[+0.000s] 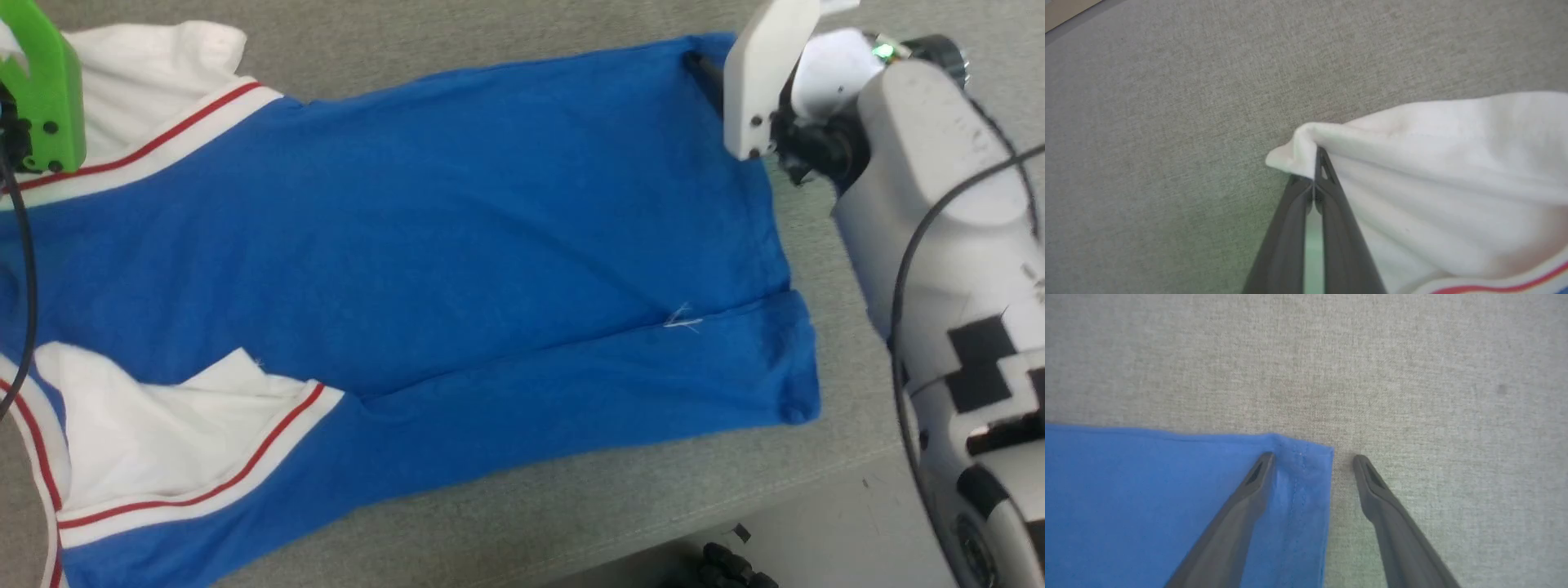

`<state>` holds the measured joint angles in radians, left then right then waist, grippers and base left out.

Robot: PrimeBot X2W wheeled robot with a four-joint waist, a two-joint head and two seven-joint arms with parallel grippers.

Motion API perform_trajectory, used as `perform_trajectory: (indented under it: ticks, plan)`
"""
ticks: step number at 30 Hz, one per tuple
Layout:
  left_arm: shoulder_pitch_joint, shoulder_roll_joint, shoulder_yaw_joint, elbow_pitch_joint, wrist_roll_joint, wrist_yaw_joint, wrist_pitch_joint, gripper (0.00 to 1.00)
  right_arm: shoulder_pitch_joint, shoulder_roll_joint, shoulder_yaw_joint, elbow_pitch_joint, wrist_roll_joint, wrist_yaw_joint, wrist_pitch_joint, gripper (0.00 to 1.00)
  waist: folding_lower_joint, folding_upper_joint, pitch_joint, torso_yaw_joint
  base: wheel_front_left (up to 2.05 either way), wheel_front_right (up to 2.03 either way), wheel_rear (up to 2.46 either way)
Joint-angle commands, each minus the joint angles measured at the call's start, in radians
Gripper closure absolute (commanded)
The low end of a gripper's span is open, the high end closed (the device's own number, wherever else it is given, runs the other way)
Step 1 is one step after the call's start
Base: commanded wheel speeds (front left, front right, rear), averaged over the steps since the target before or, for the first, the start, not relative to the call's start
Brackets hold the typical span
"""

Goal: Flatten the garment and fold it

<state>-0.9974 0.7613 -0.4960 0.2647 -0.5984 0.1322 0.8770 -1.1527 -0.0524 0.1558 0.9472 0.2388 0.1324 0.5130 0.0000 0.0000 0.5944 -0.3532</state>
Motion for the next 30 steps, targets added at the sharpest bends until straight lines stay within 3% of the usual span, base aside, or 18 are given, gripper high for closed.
perform_trajectory:
  ticks: [1, 2, 3, 4, 5, 6, 12, 18, 20, 27, 30]
  plan:
    - [0.000, 0.000, -0.007, 0.015, 0.007, -0.005, -0.003, 1.00, -0.020, 0.002, 0.010, 0.023, -0.004, -0.002, 0.028, 0.00, 0.0000, 0.0000, 0.020, 0.018, 0.00, 0.00, 0.00]
    - [-0.001, -0.001, -0.007, 0.015, 0.006, -0.006, -0.004, 1.00, -0.026, 0.002, 0.014, 0.032, -0.004, -0.002, 0.043, 0.00, 0.0000, 0.0000, 0.023, 0.020, 0.00, 0.00, 0.00]
    - [-0.002, -0.001, -0.007, 0.015, 0.005, -0.006, -0.005, 1.00, -0.032, 0.002, 0.017, 0.042, 0.001, -0.002, 0.062, 0.36, 0.0000, 0.0000, 0.025, 0.022, 0.00, 0.00, 0.00]
    - [-0.002, -0.001, -0.007, 0.015, 0.004, -0.007, -0.007, 1.00, -0.035, 0.002, 0.022, 0.050, 0.006, -0.002, 0.080, 0.59, 0.0000, 0.0000, 0.027, 0.024, 0.00, 0.00, 0.00]
    - [-0.002, -0.001, -0.006, 0.016, 0.002, -0.006, -0.008, 1.00, -0.038, 0.002, 0.029, 0.058, 0.012, -0.002, 0.103, 0.91, 0.0000, 0.0000, 0.028, 0.024, 0.00, 0.00, 0.00]
    - [-0.001, 0.000, -0.006, 0.018, 0.001, -0.007, -0.008, 1.00, -0.040, 0.002, 0.033, 0.064, 0.012, -0.002, 0.119, 1.00, 0.0000, 0.0000, 0.029, 0.024, 0.00, 0.00, 0.00]
    - [0.005, 0.001, -0.007, 0.022, -0.007, -0.007, -0.011, 1.00, -0.036, 0.002, 0.053, 0.055, 0.022, -0.002, 0.147, 1.00, 0.0000, 0.0000, 0.025, 0.023, 0.00, 0.00, 0.00]
    - [0.015, -0.010, 0.006, 0.018, -0.010, -0.003, -0.079, 1.00, 0.012, 0.002, 0.054, -0.028, 0.051, -0.002, -0.022, 1.00, 0.0000, 0.0000, 0.005, 0.026, 0.00, 0.00, 0.00]
    - [0.029, -0.015, 0.012, 0.010, -0.002, -0.014, -0.160, 1.00, 0.050, 0.002, 0.055, -0.065, 0.071, -0.002, -0.120, 1.00, 0.0000, 0.0000, -0.014, 0.029, 0.00, 0.00, 0.00]
    - [0.172, -0.060, 0.074, -0.009, -0.015, -0.080, -0.613, 1.00, 0.228, 0.002, 0.083, -0.168, 0.077, -0.002, -0.484, 1.00, 0.0000, 0.0000, -0.125, 0.047, 0.00, 0.00, 0.00]
    - [0.244, -0.073, 0.093, -0.022, -0.023, -0.087, -0.738, 1.00, 0.286, 0.002, 0.069, -0.184, 0.050, -0.002, -0.579, 1.00, 0.0000, 0.0000, -0.173, 0.059, 0.00, 0.00, 0.00]
